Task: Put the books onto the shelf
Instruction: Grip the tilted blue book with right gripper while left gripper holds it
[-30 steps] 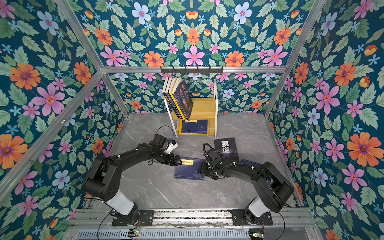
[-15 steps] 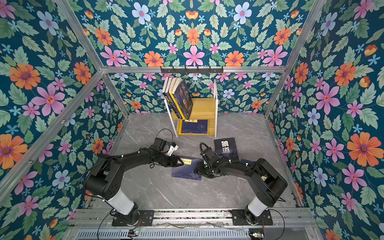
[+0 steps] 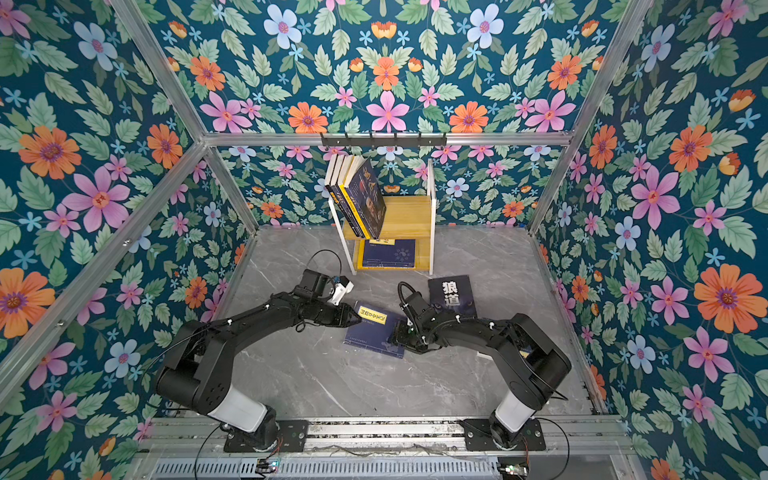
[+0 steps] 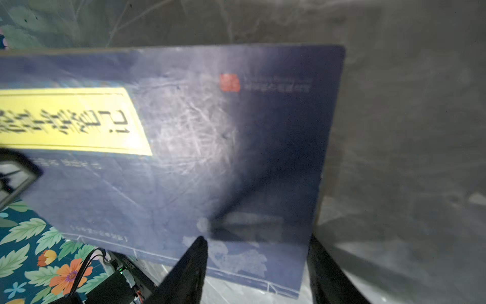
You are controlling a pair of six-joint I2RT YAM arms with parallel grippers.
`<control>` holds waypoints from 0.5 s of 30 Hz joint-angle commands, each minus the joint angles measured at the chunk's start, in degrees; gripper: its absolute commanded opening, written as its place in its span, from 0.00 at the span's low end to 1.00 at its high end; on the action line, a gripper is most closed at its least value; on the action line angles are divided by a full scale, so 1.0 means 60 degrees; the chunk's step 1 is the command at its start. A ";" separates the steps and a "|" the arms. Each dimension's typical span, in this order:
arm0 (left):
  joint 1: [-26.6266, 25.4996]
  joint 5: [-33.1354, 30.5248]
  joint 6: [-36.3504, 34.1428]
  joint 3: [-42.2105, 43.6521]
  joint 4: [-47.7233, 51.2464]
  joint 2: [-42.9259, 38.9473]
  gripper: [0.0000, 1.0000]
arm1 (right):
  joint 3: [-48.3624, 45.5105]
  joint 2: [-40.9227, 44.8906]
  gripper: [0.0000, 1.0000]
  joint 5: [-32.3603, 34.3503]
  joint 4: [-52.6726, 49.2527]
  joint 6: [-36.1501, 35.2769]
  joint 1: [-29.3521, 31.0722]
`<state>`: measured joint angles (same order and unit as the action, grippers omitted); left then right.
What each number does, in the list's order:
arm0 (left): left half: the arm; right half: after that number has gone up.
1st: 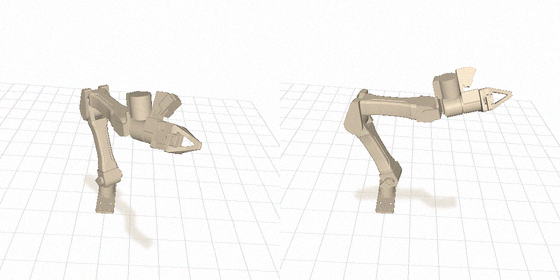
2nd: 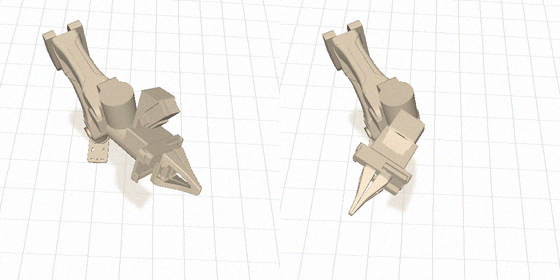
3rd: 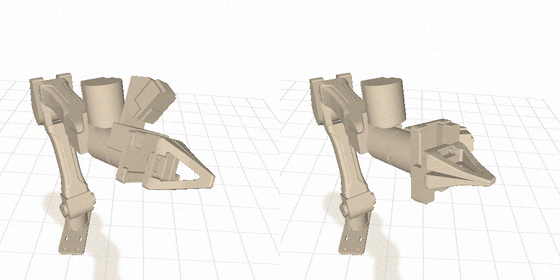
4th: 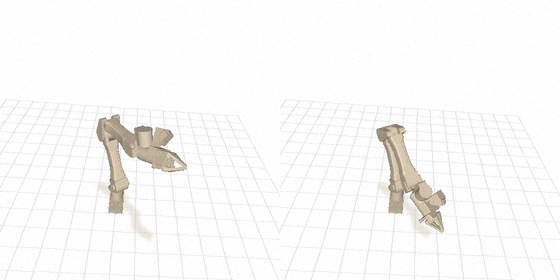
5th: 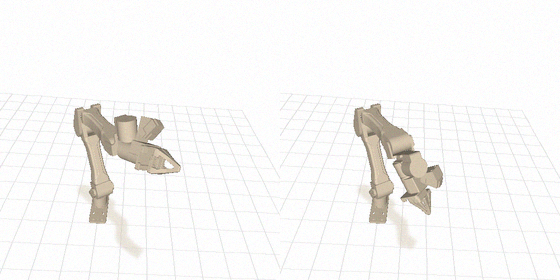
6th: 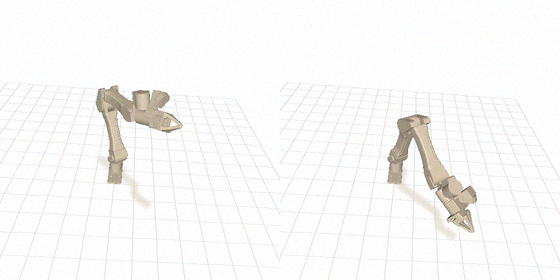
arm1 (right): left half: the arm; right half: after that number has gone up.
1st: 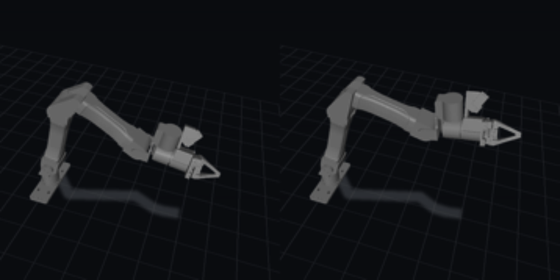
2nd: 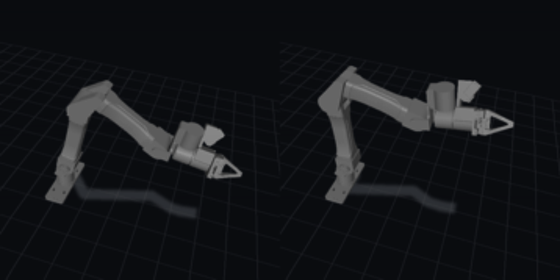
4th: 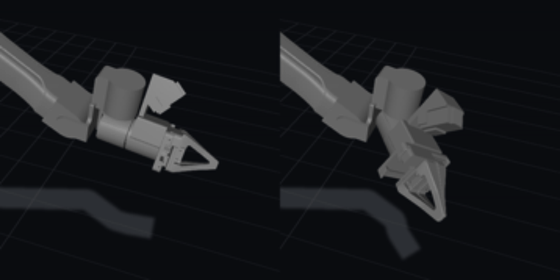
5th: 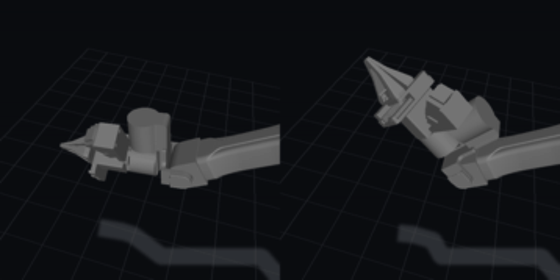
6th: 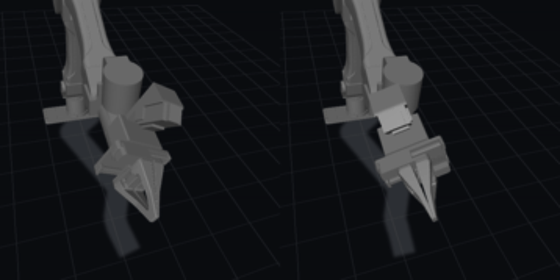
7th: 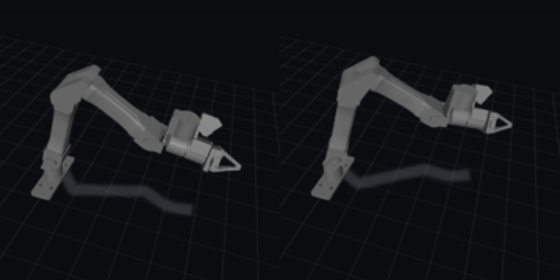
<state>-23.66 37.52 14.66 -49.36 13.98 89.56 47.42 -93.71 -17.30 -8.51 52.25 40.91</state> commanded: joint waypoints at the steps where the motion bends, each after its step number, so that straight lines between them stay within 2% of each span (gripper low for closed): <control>1: 0.0067 0.0419 -0.0071 -0.0161 0.0101 -0.0014 0.21 | 0.0068 0.0102 0.60 0.0110 -0.0086 -0.0094 0.0005; 4: 0.0103 0.0351 0.0105 -0.0267 0.0087 0.0181 0.05 | 0.0076 0.0382 0.60 0.0390 -0.0538 -0.0285 0.0005; 6: 0.0146 0.0511 0.0258 -0.0298 0.0011 0.0290 0.00 | -0.0058 0.0715 0.61 0.0585 -0.0748 -0.0360 0.0009; 11: 0.0184 0.0529 0.0240 -0.0426 0.0083 0.0408 0.00 | -0.0494 0.1500 0.63 0.1071 -0.1216 -0.0627 -0.0007; 15: 0.0261 0.0697 0.0265 -0.0371 0.0036 0.0352 0.00 | -0.0347 0.2304 0.69 0.2188 -0.2072 -0.1664 0.0350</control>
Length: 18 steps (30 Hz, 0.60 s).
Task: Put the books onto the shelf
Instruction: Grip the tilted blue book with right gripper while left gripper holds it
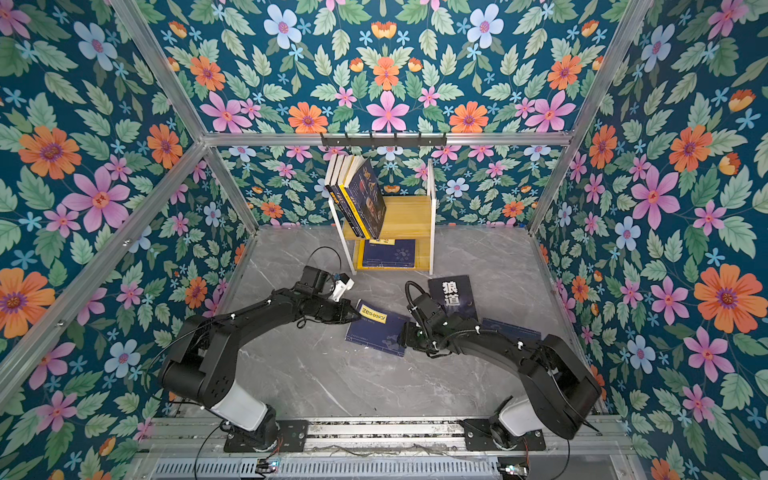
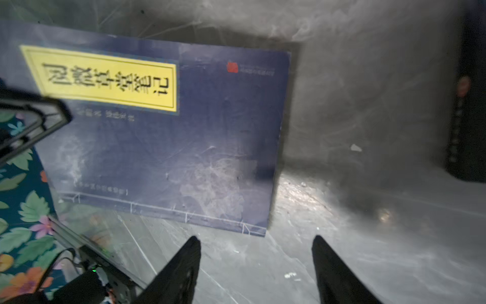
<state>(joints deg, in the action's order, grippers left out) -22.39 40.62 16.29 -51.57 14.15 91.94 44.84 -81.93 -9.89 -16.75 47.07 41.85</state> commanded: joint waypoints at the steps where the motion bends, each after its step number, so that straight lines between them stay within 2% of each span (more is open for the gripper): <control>1: 0.0052 0.0121 -0.0021 -0.0029 0.0030 -0.0031 0.00 | 0.0138 0.0515 0.70 0.1373 -0.0813 -0.1160 0.0370; 5: 0.0178 0.0266 0.0297 -0.0178 0.0111 0.0045 0.00 | 0.0275 0.0949 0.74 0.3505 -0.0355 -0.2962 0.1628; 7: 0.0202 0.0365 0.0238 -0.0234 0.0140 0.0079 0.00 | 0.0057 0.0930 0.75 0.4362 0.0654 -0.4647 0.2489; 10: 0.0258 0.0224 0.0342 -0.0317 0.0283 0.0159 0.00 | -0.0182 0.0556 0.77 0.4921 0.2026 -0.6684 0.3313; 18: 0.0272 0.0578 0.0467 -0.0501 0.0531 0.0368 0.00 | -0.0095 -0.1275 0.79 0.5688 0.4111 -0.9285 0.3832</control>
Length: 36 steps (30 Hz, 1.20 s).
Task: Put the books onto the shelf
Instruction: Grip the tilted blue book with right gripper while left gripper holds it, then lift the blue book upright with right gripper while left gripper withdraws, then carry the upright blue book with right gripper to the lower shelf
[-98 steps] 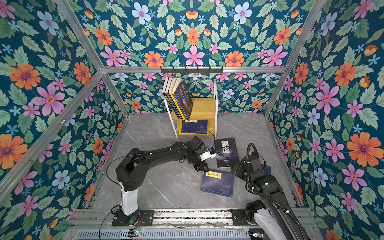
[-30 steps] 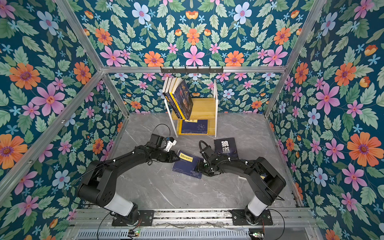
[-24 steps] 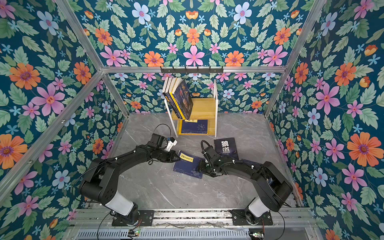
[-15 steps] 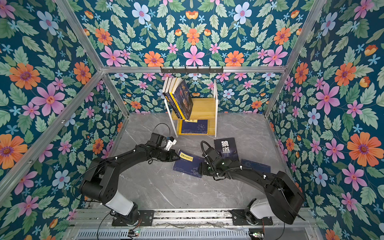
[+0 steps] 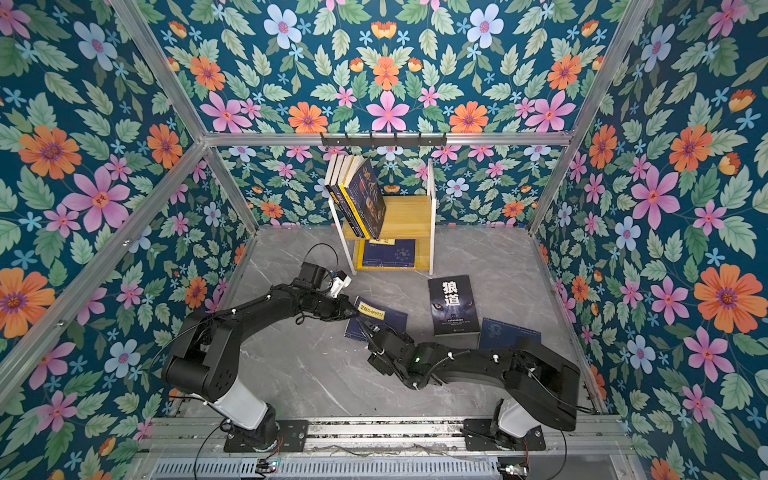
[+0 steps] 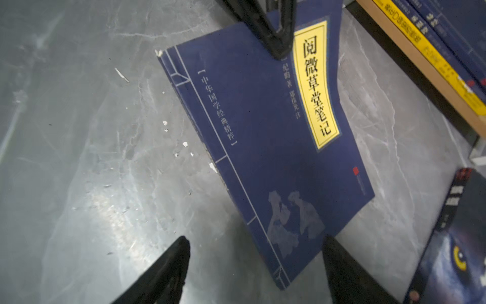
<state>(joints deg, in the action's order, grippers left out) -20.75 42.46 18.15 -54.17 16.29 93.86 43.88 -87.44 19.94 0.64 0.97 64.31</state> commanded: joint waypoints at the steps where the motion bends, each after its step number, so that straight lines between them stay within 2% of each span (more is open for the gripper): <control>1: -0.0006 0.0390 0.0180 -0.0051 0.0121 0.0052 0.00 | 0.0119 -0.0576 0.79 0.0800 0.1400 -0.1838 0.0117; 8: 0.0000 0.0416 0.0172 -0.0107 0.0191 0.0118 0.00 | 0.0165 -0.1845 0.78 0.1205 0.2636 -0.3148 0.0223; 11: 0.0009 0.0255 0.0065 -0.0054 0.0238 0.0039 0.09 | 0.0196 -0.2341 0.71 0.1483 0.2977 -0.3691 0.0223; 12: 0.0016 0.0089 0.0100 -0.0067 0.0283 -0.0008 0.15 | 0.0229 -0.2512 0.65 0.1635 0.3000 -0.3886 0.0223; 15: 0.0045 0.0004 0.0032 -0.0043 0.0302 -0.0292 0.27 | 0.0347 -0.2737 0.18 0.1945 0.2771 -0.4244 0.0223; 16: 0.0046 -0.0057 -0.0080 -0.0024 0.0334 -0.0401 0.34 | 0.0309 -0.2730 0.10 0.1977 0.2796 -0.4342 0.0223; 17: 0.0051 -0.0170 -0.0184 -0.0038 0.0394 -0.0495 0.41 | 0.0241 -0.2716 0.08 0.2006 0.2892 -0.4430 0.0223; 20: 0.0267 -0.0702 -0.0383 -0.0003 0.0479 -0.0886 0.58 | 0.0200 -0.2697 0.06 0.2135 0.2889 -0.4639 0.0223; 22: 0.0626 -0.0949 -0.0422 0.0219 0.0235 -0.1210 0.74 | 0.0246 -0.2613 0.04 0.2173 0.2669 -0.4708 0.0224; 24: 0.1050 -0.1087 -0.0307 0.0597 -0.0158 -0.1431 0.82 | 0.0123 -0.2542 0.04 0.2149 0.2888 -0.4874 0.0236; 27: 0.1648 -0.1237 -0.0222 0.0825 -0.0320 -0.1572 0.90 | 0.0166 -0.2532 0.03 0.2248 0.2735 -0.5221 0.0233; 30: 0.2023 -0.1516 -0.0617 0.0826 -0.0344 -0.1774 0.99 | 0.0120 -0.2328 0.04 0.2330 0.2603 -0.5401 0.0223; 36: 0.2623 -0.1987 -0.1261 0.0983 -0.0346 -0.2321 1.00 | 0.0153 -0.1841 0.04 0.2566 0.2011 -0.5836 0.0223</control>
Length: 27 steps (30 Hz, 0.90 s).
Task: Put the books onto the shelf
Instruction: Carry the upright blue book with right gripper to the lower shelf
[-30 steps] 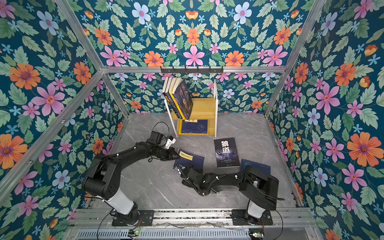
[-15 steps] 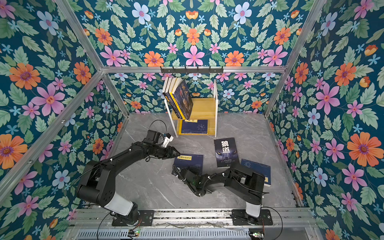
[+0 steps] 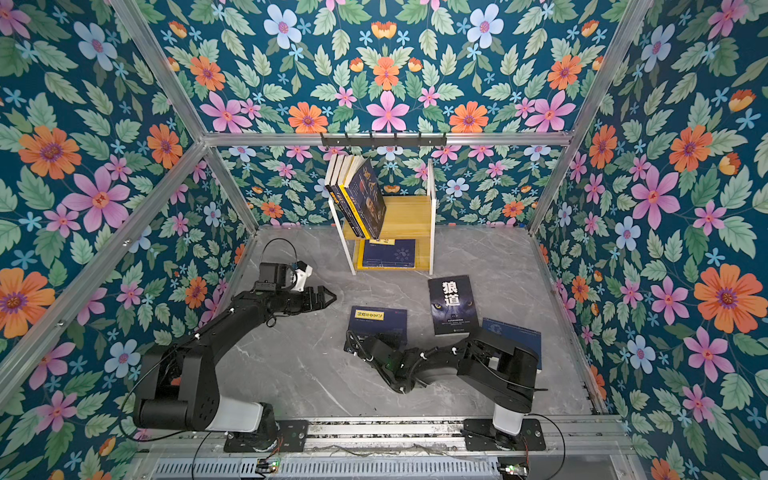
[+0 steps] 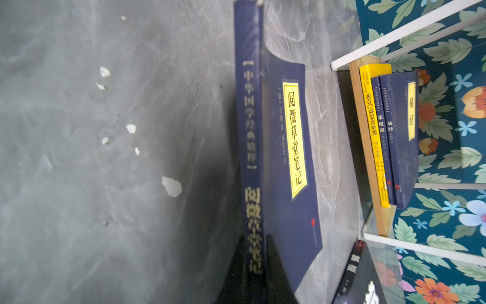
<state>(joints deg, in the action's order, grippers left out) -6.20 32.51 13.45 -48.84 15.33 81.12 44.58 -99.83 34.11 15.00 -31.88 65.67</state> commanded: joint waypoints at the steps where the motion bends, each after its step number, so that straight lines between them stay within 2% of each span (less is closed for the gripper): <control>1: 0.0286 -0.0399 -0.0556 0.0177 -0.0232 -0.0295 1.00 | -0.0026 0.0333 0.04 0.0189 -0.0341 -0.0518 -0.0002; 6: 0.0761 -0.0574 -0.1138 0.0760 -0.0546 -0.0879 1.00 | 0.0000 0.0713 0.05 0.0295 -0.0491 -0.1543 -0.0144; 12: 0.1445 -0.0367 -0.1290 0.1353 -0.1052 -0.1545 1.00 | 0.0189 0.1505 0.06 0.0134 -0.0331 -0.2548 -0.0728; 16: 0.1794 -0.0216 -0.1347 0.1442 -0.1195 -0.1708 1.00 | 0.0494 0.2029 0.06 -0.0503 -0.0257 -0.3143 -0.1315; 22: 0.1876 -0.0049 -0.1491 0.1248 -0.1094 -0.1686 1.00 | 0.1342 0.1755 0.06 -0.1017 -0.0245 -0.4565 -0.2325; 27: 0.1879 0.0010 -0.1554 0.1233 -0.1094 -0.1702 1.00 | 0.2249 0.1216 0.06 -0.1414 -0.0204 -0.5183 -0.3137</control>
<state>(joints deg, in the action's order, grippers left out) 5.13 31.66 5.17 -41.12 9.52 71.00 56.01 -91.50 27.64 11.81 -58.52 48.36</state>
